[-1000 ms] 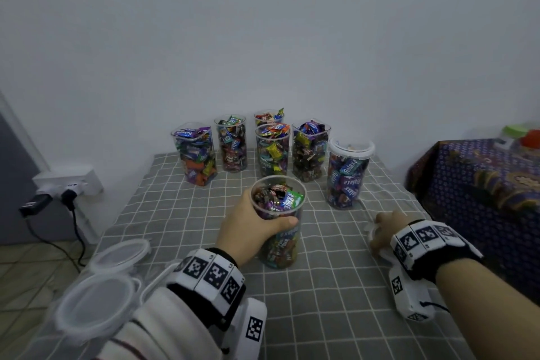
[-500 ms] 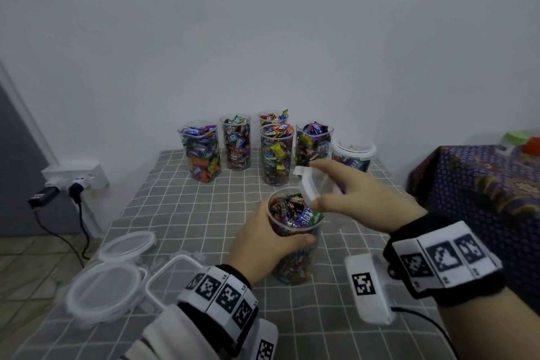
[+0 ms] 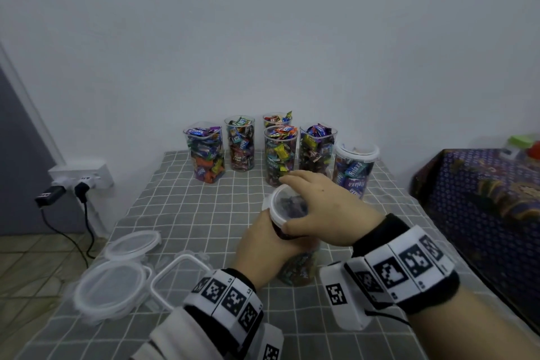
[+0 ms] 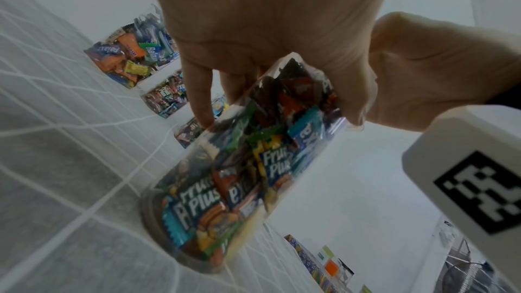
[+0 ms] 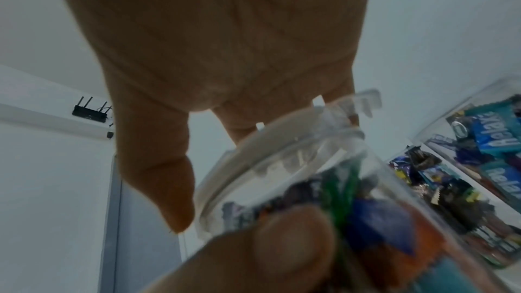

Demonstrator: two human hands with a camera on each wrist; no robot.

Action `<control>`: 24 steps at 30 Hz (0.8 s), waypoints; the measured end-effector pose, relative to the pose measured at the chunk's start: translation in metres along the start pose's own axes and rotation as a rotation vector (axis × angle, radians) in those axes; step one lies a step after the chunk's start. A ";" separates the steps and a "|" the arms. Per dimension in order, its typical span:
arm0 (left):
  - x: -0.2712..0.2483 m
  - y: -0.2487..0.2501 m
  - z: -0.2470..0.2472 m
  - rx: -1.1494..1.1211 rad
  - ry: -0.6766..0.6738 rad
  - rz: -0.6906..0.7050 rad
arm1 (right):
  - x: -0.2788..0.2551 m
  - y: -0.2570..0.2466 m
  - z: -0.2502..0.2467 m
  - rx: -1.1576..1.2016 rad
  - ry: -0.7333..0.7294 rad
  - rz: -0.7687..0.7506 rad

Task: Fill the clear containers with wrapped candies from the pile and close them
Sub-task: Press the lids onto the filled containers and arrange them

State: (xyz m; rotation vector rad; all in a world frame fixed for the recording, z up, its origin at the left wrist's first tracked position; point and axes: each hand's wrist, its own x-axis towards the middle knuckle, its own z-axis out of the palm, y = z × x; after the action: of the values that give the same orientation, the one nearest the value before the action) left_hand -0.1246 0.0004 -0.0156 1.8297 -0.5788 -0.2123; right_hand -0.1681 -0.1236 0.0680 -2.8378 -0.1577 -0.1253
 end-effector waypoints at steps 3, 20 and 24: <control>-0.002 0.004 0.000 -0.010 -0.002 0.000 | 0.001 0.007 0.006 0.066 0.013 0.018; -0.007 0.001 0.009 0.039 0.076 -0.039 | -0.019 0.009 0.070 0.727 0.602 0.262; -0.008 -0.001 0.010 0.040 0.088 -0.023 | -0.018 0.006 0.074 0.805 0.642 0.233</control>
State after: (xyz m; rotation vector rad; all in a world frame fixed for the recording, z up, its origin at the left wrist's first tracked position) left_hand -0.1350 -0.0036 -0.0209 1.8756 -0.5037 -0.1360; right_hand -0.1798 -0.1095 -0.0064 -1.8835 0.2166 -0.7218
